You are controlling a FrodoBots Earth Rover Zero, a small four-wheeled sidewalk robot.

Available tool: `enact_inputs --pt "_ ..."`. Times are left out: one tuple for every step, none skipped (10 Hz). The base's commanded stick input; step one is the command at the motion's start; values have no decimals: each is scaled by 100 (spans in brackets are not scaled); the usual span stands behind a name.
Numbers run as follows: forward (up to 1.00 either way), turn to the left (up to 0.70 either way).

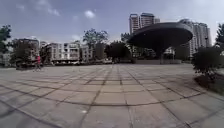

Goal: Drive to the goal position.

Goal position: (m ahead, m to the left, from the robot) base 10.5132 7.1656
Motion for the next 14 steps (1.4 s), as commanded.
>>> enact_inputs --pt "70 0" --pt "70 0" --pt "70 0" --pt "70 0" --pt "70 0" --pt "70 -31" --pt "70 -35" --pt "70 -35" --pt "70 -35" --pt "70 -35" --pt "70 -35" --pt "70 -35" --pt "70 -26" --pt "70 -11"
